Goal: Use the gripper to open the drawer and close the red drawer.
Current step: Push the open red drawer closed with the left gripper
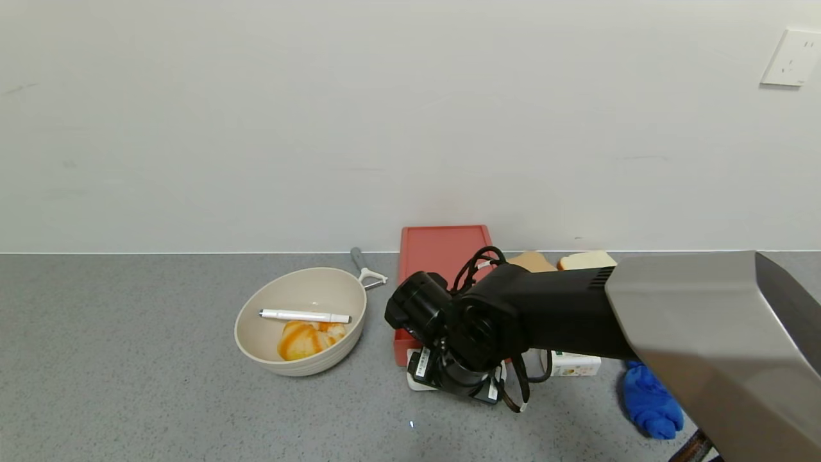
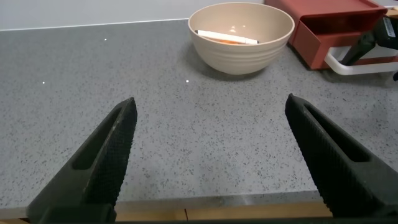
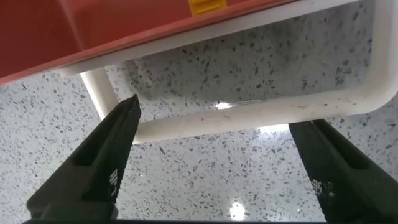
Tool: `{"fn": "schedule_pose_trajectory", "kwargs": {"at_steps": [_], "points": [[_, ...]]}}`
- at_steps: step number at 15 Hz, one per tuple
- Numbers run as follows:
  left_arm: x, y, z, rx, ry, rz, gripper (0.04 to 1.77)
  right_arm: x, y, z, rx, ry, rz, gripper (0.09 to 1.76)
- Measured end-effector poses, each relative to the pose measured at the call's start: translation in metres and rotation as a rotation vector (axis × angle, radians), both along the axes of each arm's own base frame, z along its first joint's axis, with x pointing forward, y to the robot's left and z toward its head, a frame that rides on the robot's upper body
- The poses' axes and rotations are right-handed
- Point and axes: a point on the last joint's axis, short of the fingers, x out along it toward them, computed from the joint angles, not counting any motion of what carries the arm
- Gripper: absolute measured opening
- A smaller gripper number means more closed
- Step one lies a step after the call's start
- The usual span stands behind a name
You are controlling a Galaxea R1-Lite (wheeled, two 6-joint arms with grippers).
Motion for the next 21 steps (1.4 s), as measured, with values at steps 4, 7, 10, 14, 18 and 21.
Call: {"fn": "schedule_pose_trajectory", "kwargs": {"at_steps": [4,7,10,14,18,21], "points": [[0.000,0.000,0.000,0.000,0.000,0.000,1.72,0.007,-0.002,0.002,0.006,-0.009,-0.004,1.71],[0.000,0.000,0.000,0.000,0.000,-0.001,1.72,0.012,-0.002,0.003,0.017,-0.020,-0.010,1.71],[0.000,0.000,0.000,0.000,0.000,0.000,1.72,0.016,0.000,0.005,0.030,-0.033,-0.014,1.71],[0.000,0.000,0.000,0.000,0.000,0.000,1.72,0.020,0.002,0.004,0.041,-0.042,-0.013,1.71],[0.000,0.000,0.000,0.000,0.000,0.000,1.72,0.027,0.004,0.004,0.066,-0.080,0.001,1.71],[0.000,0.000,0.000,0.000,0.000,0.000,1.72,0.030,0.004,0.003,0.073,-0.095,0.008,1.71]]}}
